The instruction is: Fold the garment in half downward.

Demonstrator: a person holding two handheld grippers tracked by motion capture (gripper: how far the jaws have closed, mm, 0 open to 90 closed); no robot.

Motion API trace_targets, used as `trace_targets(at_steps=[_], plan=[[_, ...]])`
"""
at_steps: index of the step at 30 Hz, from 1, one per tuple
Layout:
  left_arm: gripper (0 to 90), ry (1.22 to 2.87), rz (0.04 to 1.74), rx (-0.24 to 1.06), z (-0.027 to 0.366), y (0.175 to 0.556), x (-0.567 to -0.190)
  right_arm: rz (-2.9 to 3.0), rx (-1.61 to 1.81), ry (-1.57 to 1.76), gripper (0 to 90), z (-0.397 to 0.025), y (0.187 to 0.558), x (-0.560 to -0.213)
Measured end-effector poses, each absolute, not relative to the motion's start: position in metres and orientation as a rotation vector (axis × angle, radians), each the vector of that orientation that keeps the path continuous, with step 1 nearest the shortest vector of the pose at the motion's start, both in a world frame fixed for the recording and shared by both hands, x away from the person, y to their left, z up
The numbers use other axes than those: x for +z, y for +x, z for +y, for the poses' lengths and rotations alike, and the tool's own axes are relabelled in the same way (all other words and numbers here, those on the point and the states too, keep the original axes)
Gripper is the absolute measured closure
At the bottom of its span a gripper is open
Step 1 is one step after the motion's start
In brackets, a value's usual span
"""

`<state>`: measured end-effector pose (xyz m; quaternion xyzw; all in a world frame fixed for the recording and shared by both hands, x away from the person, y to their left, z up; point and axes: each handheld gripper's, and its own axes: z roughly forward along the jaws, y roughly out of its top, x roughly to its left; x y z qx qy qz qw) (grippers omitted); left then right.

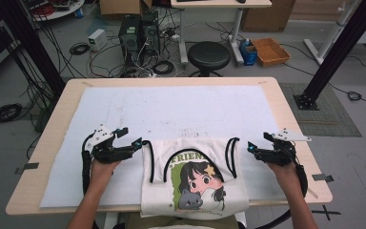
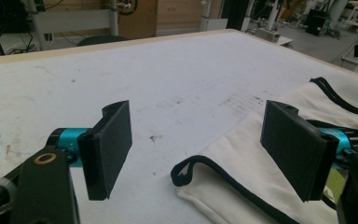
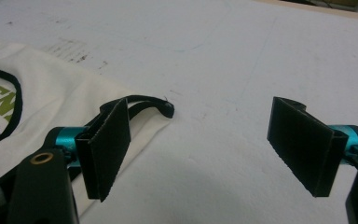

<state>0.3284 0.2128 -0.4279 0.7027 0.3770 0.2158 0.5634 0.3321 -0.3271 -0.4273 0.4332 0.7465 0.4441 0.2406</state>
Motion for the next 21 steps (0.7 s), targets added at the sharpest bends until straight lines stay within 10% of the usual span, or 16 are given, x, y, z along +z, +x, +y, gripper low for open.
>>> trace_targets(at_steps=[21], plan=[[27.3, 1.859, 1.047, 0.433, 0.186, 0.374, -0.439, 2.310, 1.139, 1.140, 24.6, -0.265, 0.380, -0.437]])
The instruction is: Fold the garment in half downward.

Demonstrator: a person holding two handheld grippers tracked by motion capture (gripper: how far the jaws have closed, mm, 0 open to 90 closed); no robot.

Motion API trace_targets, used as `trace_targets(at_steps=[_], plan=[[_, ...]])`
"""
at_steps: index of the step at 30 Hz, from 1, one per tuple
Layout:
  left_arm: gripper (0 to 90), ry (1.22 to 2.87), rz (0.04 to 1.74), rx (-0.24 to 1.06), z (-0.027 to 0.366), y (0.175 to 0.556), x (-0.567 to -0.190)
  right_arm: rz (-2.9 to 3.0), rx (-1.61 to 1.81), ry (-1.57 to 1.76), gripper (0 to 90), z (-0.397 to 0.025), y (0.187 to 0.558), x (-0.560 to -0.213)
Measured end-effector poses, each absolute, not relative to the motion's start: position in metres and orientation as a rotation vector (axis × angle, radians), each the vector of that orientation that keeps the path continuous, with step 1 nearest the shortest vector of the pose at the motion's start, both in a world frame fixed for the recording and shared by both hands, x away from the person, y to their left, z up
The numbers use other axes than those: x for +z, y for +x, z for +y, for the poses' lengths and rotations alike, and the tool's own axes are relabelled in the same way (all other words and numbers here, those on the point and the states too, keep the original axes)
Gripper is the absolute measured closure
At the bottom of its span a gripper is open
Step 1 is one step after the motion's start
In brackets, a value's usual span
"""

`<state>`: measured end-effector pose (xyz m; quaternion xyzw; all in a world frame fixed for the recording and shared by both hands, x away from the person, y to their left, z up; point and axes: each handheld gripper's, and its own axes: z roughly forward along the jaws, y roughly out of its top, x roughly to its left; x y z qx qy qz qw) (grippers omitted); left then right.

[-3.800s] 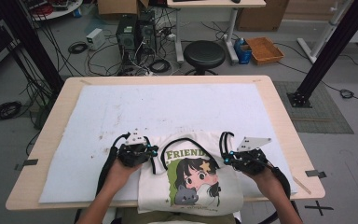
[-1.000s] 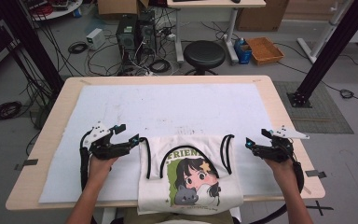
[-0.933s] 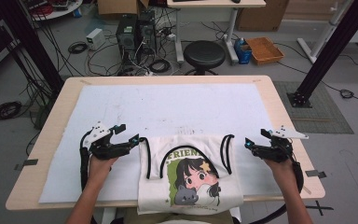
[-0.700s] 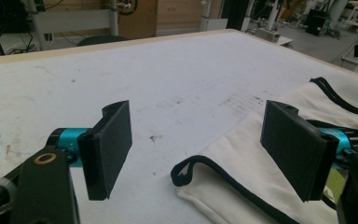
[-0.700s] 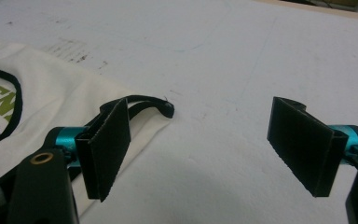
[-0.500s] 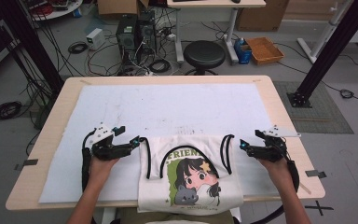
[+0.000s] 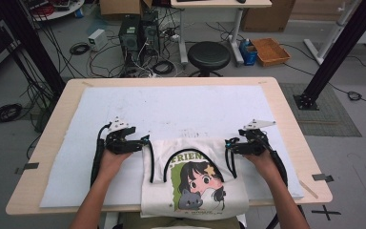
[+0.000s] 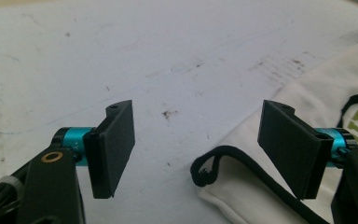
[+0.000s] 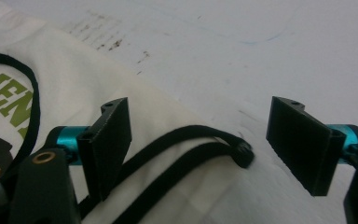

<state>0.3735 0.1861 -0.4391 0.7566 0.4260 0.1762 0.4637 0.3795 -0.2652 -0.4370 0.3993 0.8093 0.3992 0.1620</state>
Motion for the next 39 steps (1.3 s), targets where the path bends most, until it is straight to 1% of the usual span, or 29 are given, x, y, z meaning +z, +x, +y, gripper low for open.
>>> trace_targets(at_steps=[1, 2, 4, 5, 7, 9, 10, 11, 13, 14, 15, 17, 18, 19, 21, 22, 23, 24, 25, 28, 31, 33, 36, 39], plan=[[27.4, 1.885, 1.057, 0.426, 0.183, 0.377, -0.442, 2.338, 1.114, 1.131, 28.7, -0.262, 0.383, -0.439], [27.8, 1.916, 1.068, 0.417, 0.180, 0.380, -0.445, 2.368, 1.069, 1.123, 34.6, -0.259, 0.386, -0.442], [29.6, 1.977, 1.078, 0.419, 0.176, 0.383, -0.451, 2.398, 1.001, 1.101, 36.0, -0.255, 0.388, -0.447], [30.9, 1.997, 1.080, 0.424, 0.174, 0.383, -0.451, 2.401, 1.007, 1.105, 38.3, -0.256, 0.388, -0.447], [39.4, 2.016, 1.053, 0.430, 0.171, 0.382, -0.451, 2.408, 0.990, 1.083, 45.7, -0.258, 0.387, -0.445], [50.2, 2.039, 1.017, 0.446, 0.168, 0.380, -0.451, 2.415, 0.987, 1.079, 48.3, -0.261, 0.386, -0.444], [56.9, 2.055, 0.985, 0.446, 0.167, 0.379, -0.451, 2.413, 0.994, 1.077, 50.1, -0.263, 0.386, -0.445], [65.5, 2.066, 0.959, 0.451, 0.165, 0.378, -0.451, 2.416, 0.996, 1.067, 51.4, -0.264, 0.386, -0.445], [75.8, 2.075, 0.948, 0.452, 0.162, 0.376, -0.450, 2.413, 0.999, 1.048, 52.5, -0.265, 0.385, -0.446], [78.0, 2.079, 0.947, 0.453, 0.162, 0.375, -0.450, 2.415, 0.997, 1.040, 52.3, -0.265, 0.385, -0.446], [80.0, 2.077, 0.945, 0.458, 0.161, 0.374, -0.450, 2.412, 0.994, 1.025, 49.9, -0.265, 0.385, -0.446], [80.8, 2.071, 0.945, 0.459, 0.160, 0.374, -0.451, 2.389, 0.971, 1.013, 40.8, -0.265, 0.386, -0.447], [81.1, 2.071, 0.946, 0.457, 0.161, 0.374, -0.451, 2.383, 0.977, 1.026, 40.0, -0.265, 0.387, -0.448], [81.4, 2.070, 0.947, 0.450, 0.161, 0.374, -0.451, 2.389, 0.992, 1.048, 41.9, -0.266, 0.387, -0.448], [81.9, 2.066, 0.953, 0.438, 0.163, 0.375, -0.450, 2.415, 1.039, 1.065, 53.4, -0.269, 0.388, -0.449], [82.2, 2.052, 0.963, 0.430, 0.163, 0.375, -0.451, 2.430, 1.054, 1.057, 62.0, -0.269, 0.387, -0.448], [82.4, 2.044, 0.974, 0.424, 0.165, 0.376, -0.450, 2.448, 1.064, 1.051, 75.4, -0.268, 0.386, -0.447], [82.5, 2.036, 0.989, 0.421, 0.166, 0.376, -0.450, 2.464, 1.074, 1.048, 80.0, -0.266, 0.385, -0.446], [82.6, 2.024, 1.006, 0.418, 0.168, 0.377, -0.450, 2.465, 1.053, 1.058, 82.6, -0.264, 0.383, -0.445], [83.1, 1.932, 1.068, 0.384, 0.173, 0.380, -0.449, 2.472, 1.027, 1.061, 84.4, -0.262, 0.385, -0.441], [83.6, 1.826, 1.106, 0.376, 0.180, 0.386, -0.443, 2.427, 1.029, 1.063, 84.8, -0.262, 0.390, -0.439], [83.6, 1.771, 1.115, 0.368, 0.182, 0.392, -0.435, 2.370, 1.034, 1.068, 85.3, -0.261, 0.396, -0.435], [83.6, 1.713, 1.110, 0.393, 0.182, 0.401, -0.421, 2.265, 1.109, 1.108, 85.3, -0.262, 0.408, -0.427], [83.6, 1.667, 1.096, 0.407, 0.181, 0.407, -0.411, 2.215, 1.097, 1.121, 85.3, -0.261, 0.417, -0.421]])
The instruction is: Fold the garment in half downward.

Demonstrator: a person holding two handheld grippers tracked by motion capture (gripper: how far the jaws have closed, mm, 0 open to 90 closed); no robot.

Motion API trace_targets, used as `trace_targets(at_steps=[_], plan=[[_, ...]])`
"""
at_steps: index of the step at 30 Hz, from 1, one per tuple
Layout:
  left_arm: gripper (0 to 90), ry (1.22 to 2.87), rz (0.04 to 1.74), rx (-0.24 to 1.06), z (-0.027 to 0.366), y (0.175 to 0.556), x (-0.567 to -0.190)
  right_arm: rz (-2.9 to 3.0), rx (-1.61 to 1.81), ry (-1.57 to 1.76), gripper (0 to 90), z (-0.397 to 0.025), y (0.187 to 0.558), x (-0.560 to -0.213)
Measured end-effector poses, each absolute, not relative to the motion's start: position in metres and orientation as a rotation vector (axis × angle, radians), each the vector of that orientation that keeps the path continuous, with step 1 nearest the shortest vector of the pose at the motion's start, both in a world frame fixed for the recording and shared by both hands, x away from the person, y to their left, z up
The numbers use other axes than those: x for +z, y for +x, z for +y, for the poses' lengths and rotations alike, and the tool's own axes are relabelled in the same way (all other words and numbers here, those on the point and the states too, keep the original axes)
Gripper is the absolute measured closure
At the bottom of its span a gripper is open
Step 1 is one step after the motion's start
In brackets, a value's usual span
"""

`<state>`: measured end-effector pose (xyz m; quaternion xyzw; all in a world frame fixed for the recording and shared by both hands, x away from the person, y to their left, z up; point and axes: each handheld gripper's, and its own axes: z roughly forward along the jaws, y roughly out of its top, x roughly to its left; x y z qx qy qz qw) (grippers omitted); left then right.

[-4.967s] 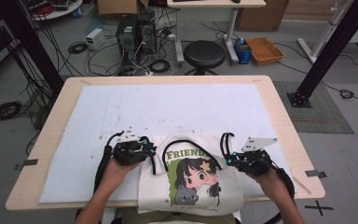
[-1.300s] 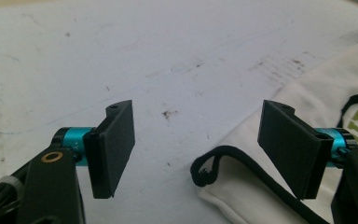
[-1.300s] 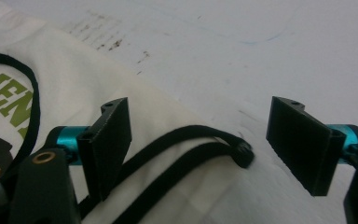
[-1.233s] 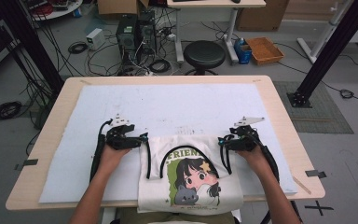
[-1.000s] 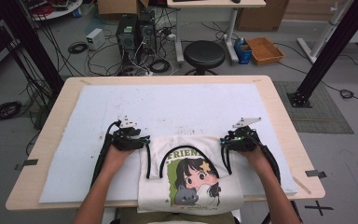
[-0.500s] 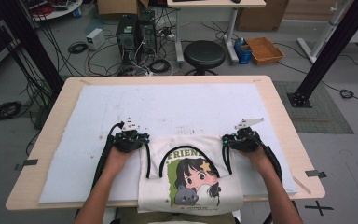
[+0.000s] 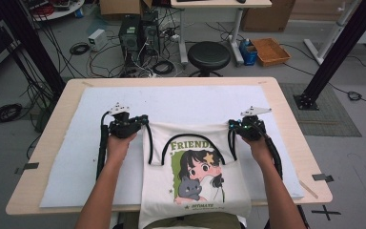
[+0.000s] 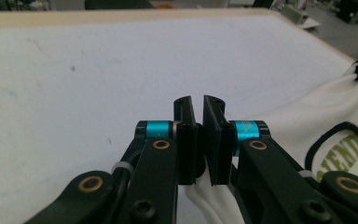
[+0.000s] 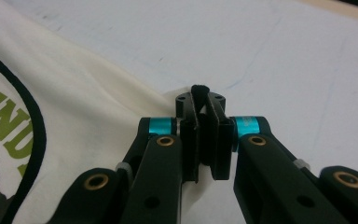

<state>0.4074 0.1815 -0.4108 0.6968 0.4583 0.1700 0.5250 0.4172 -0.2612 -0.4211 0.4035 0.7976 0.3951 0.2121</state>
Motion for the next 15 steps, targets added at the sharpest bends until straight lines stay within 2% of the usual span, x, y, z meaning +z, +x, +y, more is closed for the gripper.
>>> trace_targets(at_steps=[7, 15], plan=[[83.4, 1.620, 1.041, 0.371, 0.189, 0.396, -0.413, 2.162, 1.183, 1.096, 85.1, -0.269, 0.410, -0.414], [83.3, 1.636, 0.930, 0.301, 0.201, 0.356, -0.416, 2.209, 1.328, 0.962, 85.1, -0.279, 0.365, -0.408]])
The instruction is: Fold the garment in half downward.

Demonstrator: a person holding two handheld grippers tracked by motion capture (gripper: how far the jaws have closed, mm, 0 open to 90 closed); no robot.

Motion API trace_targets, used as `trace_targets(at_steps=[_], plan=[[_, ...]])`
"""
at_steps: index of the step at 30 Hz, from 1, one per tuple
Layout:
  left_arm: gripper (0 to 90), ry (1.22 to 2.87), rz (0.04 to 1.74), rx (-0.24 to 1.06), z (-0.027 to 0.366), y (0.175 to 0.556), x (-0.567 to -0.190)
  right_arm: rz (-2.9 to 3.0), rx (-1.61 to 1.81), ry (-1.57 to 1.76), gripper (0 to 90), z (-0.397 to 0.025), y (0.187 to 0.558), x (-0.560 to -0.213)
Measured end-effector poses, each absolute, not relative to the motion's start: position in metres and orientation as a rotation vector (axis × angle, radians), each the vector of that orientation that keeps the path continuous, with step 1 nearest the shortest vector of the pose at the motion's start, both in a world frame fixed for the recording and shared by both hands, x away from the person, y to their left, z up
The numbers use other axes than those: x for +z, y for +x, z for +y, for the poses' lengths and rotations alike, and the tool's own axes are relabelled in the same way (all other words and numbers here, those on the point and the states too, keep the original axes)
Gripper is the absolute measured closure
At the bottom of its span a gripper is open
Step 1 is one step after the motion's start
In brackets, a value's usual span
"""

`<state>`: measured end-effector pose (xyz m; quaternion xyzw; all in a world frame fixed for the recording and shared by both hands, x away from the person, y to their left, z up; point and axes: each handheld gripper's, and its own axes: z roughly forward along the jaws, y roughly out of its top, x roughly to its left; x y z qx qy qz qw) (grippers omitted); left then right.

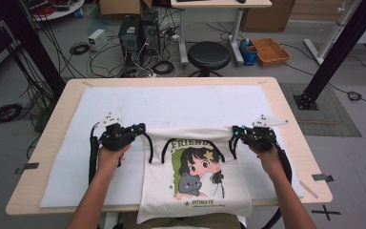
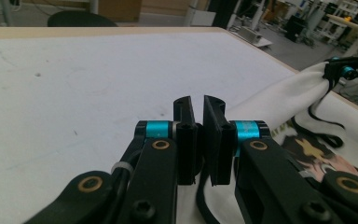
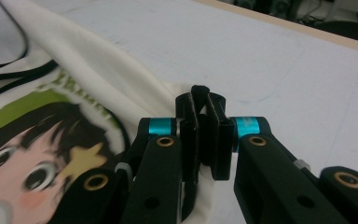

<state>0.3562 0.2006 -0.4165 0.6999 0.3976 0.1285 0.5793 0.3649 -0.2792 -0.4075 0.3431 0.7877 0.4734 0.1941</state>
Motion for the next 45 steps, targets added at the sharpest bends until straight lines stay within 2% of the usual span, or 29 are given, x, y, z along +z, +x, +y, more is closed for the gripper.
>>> trace_targets(at_steps=[8, 16, 18, 19, 20, 21, 22, 25, 28, 31, 34, 36, 38, 40, 42, 44, 45], plan=[[83.1, 1.683, 0.832, 0.172, 0.211, 0.315, -0.421, 2.315, 1.422, 0.854, 85.0, -0.296, 0.317, -0.418], [83.1, 1.824, 0.710, 0.082, 0.208, 0.281, -0.422, 2.440, 1.391, 0.825, 85.0, -0.302, 0.286, -0.426], [80.9, 1.822, 0.698, 0.064, 0.209, 0.278, -0.421, 2.482, 1.355, 0.811, 83.9, -0.302, 0.280, -0.428], [72.2, 1.812, 0.706, 0.060, 0.210, 0.279, -0.421, 2.506, 1.343, 0.801, 80.0, -0.301, 0.278, -0.429], [55.3, 1.810, 0.728, 0.066, 0.210, 0.282, -0.420, 2.516, 1.346, 0.803, 68.7, -0.300, 0.277, -0.428], [45.1, 1.811, 0.759, 0.086, 0.210, 0.285, -0.419, 2.499, 1.360, 0.821, 54.1, -0.299, 0.277, -0.427], [42.7, 1.819, 0.783, 0.128, 0.209, 0.289, -0.417, 2.467, 1.379, 0.852, 45.7, -0.298, 0.278, -0.425], [36.0, 1.841, 0.891, 0.239, 0.202, 0.305, -0.416, 2.346, 1.400, 0.916, 34.1, -0.295, 0.287, -0.415], [36.0, 1.886, 1.006, 0.334, 0.192, 0.324, -0.423, 2.249, 1.295, 1.061, 30.0, -0.290, 0.304, -0.412], [35.4, 1.931, 1.090, 0.305, 0.185, 0.336, -0.436, 2.252, 1.192, 1.186, 29.8, -0.286, 0.325, -0.421], [35.0, 1.995, 1.102, 0.238, 0.179, 0.339, -0.446, 2.341, 1.169, 1.259, 34.3, -0.284, 0.338, -0.440], [34.8, 2.001, 1.077, 0.246, 0.179, 0.338, -0.448, 2.383, 1.122, 1.264, 36.6, -0.282, 0.339, -0.449], [37.5, 2.019, 1.072, 0.282, 0.180, 0.337, -0.448, 2.380, 1.137, 1.231, 41.2, -0.284, 0.338, -0.449], [56.3, 2.059, 1.046, 0.372, 0.179, 0.334, -0.447, 2.392, 1.148, 1.219, 46.7, -0.286, 0.338, -0.449], [77.2, 2.051, 1.023, 0.328, 0.178, 0.331, -0.448, 2.410, 1.176, 1.196, 58.8, -0.286, 0.337, -0.449], [84.6, 2.066, 1.000, 0.360, 0.173, 0.327, -0.448, 2.434, 1.182, 1.158, 69.9, -0.284, 0.334, -0.448], [85.4, 2.067, 1.000, 0.371, 0.172, 0.326, -0.448, 2.451, 1.193, 1.127, 76.3, -0.283, 0.334, -0.448]])
